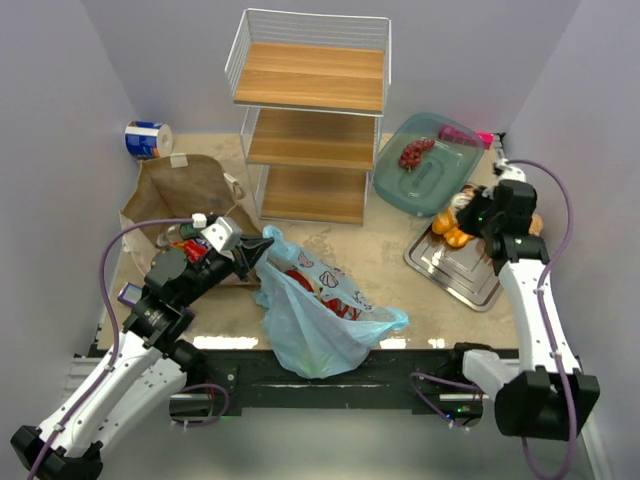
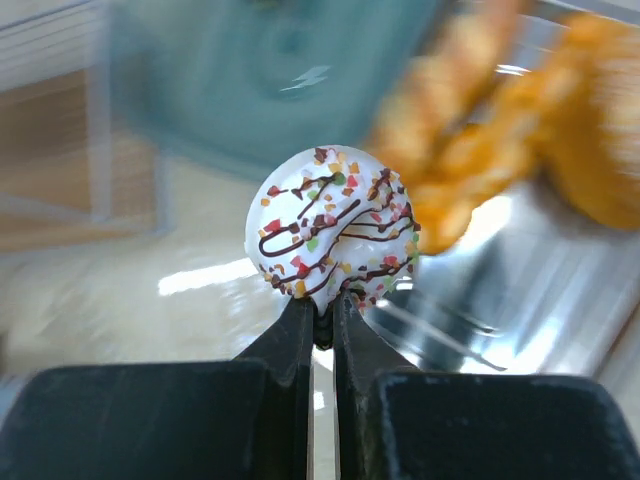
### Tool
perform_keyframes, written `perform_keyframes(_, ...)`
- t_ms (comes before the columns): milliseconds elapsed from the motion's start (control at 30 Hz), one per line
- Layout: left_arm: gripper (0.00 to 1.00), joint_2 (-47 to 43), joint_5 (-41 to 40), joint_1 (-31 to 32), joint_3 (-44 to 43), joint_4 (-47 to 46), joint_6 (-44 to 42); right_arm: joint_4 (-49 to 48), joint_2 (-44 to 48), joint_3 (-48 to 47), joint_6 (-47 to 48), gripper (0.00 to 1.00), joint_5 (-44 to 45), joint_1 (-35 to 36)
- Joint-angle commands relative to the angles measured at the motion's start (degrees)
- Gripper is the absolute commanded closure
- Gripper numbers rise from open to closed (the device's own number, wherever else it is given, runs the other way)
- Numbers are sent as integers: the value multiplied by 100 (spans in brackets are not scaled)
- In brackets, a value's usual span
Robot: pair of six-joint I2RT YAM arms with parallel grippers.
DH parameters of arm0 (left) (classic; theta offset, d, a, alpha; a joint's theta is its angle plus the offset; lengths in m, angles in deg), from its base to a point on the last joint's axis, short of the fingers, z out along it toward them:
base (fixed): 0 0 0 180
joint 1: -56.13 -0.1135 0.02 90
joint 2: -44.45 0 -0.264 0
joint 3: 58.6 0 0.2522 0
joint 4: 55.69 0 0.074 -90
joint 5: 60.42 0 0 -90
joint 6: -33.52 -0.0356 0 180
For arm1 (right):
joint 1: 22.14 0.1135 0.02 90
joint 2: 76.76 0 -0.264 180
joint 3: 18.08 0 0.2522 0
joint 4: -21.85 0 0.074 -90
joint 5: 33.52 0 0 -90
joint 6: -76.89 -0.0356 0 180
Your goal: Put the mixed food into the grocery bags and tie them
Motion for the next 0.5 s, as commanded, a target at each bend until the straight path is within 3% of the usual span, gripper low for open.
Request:
perform_keyframes(0,100,-52,190,-40,-12,-212,24,89,211,-621,-104,100,-1804,1654)
perform_keyframes(167,100,-140,515,-40,67,-405,-11,-94,26,-737,-139,100,-3131,3082)
perform_keyframes(300,100,-166,647,-40,93,-476,-38,-683,-184,-360,-315,100,-3326,4407)
perform_keyframes(467,100,-140,639,-31,129,-494,-38,-1500,-729,-210,-490,100,-3581,5421)
